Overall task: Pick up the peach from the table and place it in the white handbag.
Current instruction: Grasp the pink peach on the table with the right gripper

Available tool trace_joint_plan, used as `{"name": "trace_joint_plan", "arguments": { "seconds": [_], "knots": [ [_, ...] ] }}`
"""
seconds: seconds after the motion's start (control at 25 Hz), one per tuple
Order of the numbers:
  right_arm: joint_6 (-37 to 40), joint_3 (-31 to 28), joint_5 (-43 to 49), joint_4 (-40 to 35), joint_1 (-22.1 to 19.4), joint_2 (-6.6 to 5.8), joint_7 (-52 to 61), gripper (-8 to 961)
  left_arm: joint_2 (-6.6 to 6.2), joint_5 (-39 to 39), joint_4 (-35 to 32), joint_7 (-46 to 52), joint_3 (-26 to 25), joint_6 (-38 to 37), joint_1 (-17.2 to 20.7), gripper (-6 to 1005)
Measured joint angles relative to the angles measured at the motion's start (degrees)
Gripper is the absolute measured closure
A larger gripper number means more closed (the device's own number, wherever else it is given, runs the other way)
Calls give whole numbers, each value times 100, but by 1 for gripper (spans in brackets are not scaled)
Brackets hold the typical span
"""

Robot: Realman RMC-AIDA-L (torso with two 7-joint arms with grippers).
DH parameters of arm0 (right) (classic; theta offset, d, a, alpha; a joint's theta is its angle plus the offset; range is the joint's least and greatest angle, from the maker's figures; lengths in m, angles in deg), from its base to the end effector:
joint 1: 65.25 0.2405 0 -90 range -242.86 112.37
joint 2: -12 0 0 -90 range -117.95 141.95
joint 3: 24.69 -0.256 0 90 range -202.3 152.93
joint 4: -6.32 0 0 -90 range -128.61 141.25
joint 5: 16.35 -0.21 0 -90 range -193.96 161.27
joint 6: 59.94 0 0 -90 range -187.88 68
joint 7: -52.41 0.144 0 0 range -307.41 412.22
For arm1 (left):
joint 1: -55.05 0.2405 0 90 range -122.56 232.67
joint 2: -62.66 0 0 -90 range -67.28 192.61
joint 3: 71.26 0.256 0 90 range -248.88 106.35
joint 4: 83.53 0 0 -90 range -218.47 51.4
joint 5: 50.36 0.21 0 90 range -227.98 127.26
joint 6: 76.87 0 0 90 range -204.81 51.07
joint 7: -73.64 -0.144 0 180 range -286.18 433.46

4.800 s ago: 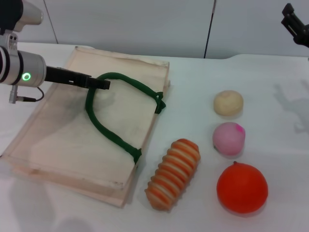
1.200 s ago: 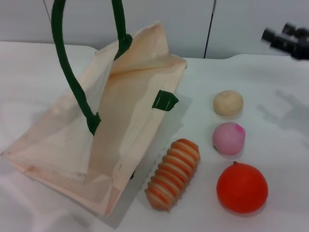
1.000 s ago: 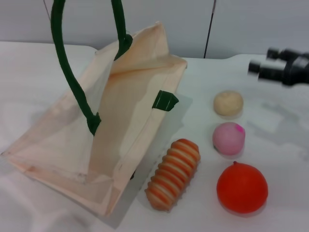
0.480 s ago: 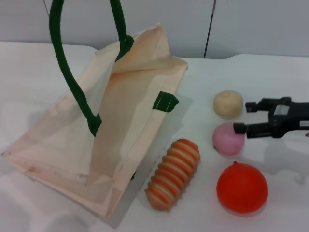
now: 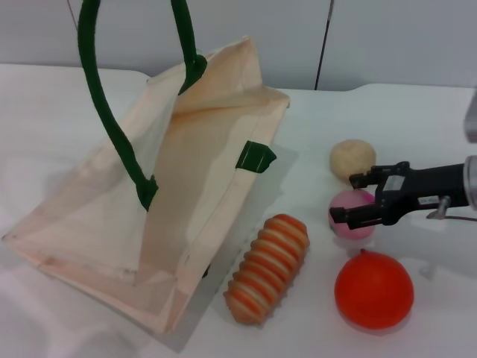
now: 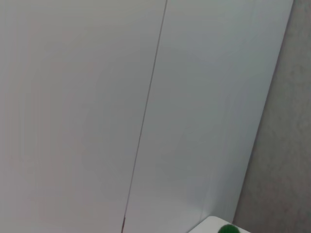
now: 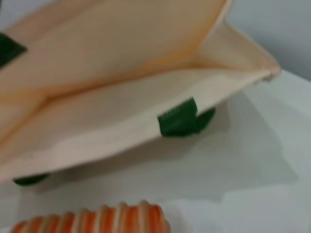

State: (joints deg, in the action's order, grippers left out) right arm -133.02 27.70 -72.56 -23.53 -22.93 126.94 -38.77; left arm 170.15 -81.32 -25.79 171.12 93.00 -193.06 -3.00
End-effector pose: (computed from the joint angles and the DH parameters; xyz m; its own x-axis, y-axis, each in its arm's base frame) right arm 0.2481 0.3836 -0.0253 0.8996 -0.4024 -0.1697 -0.4315 -0.8791 -0.2025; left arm -0.1893 0.3913 0.1885 0.7136 0.2792 0.6425 0.5385 -0.8052 -0.2482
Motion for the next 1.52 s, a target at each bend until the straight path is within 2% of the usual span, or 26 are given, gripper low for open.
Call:
{"name": "trace_joint_plan", "arguments": {
  "seconds": [0.32, 0.84, 1.0, 1.52],
  "knots": [
    [560, 85, 239, 173, 80, 40, 153, 58, 0, -18, -10, 0, 0, 0, -45, 825],
    [603, 372, 259, 178, 98, 20, 158, 62, 0, -45, -10, 9, 0, -1, 14, 814],
    [604, 436, 280, 163, 103, -4, 153, 168, 0, -49, -10, 18, 0, 0, 8, 811],
    [596, 384, 318, 146, 106, 5, -12, 301, 0, -51, -2, 17, -5, 0, 14, 800]
  ]
}}
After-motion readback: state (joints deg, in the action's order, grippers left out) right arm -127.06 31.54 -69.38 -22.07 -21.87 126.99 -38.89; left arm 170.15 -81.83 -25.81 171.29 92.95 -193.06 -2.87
